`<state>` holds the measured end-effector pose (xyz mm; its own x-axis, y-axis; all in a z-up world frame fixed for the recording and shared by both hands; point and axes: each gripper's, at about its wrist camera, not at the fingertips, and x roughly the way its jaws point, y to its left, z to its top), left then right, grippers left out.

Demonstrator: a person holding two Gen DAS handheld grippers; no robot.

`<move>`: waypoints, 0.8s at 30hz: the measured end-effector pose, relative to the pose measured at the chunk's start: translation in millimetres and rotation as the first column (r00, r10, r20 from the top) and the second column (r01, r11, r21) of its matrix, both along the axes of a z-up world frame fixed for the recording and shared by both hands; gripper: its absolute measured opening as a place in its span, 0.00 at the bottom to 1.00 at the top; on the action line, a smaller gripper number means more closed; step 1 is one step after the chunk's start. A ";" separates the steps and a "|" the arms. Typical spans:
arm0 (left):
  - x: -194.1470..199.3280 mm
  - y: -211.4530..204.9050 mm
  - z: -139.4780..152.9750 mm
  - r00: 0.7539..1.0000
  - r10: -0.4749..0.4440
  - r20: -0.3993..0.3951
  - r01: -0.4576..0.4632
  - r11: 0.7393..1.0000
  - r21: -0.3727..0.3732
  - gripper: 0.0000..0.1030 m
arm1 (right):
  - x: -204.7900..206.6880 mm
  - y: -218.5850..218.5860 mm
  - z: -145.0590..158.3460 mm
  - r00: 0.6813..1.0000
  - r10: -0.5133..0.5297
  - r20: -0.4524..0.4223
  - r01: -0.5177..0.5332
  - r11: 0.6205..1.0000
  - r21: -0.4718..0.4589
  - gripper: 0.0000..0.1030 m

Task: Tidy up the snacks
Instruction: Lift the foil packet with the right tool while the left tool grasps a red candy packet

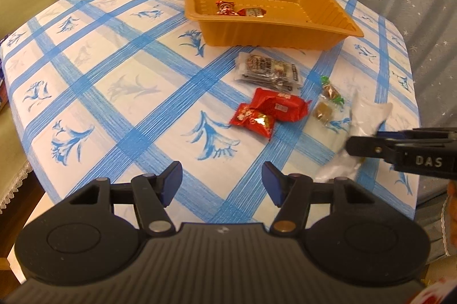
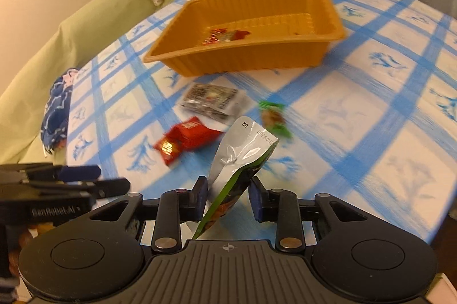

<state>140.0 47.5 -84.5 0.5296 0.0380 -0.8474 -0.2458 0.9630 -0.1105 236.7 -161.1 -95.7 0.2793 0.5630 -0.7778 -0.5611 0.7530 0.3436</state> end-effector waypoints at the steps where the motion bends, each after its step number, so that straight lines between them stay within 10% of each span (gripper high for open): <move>1: 1.5 -1.2 -0.1 1.000 -0.006 0.003 0.006 1.000 0.000 0.57 | 2.9 -6.2 0.1 1.000 -0.008 -0.008 0.008 1.000 -0.004 0.31; 24: 47.5 2.3 -19.2 0.998 -0.056 0.008 0.055 0.991 0.118 0.54 | 49.9 -50.5 -9.2 0.982 -0.167 -0.085 0.160 0.983 -0.087 0.42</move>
<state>187.5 49.8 -103.7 0.5432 0.1077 -0.8327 -0.1908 0.9816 0.0025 286.5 -211.6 -104.9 0.2879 0.4507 -0.8450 -0.3971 0.8591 0.3229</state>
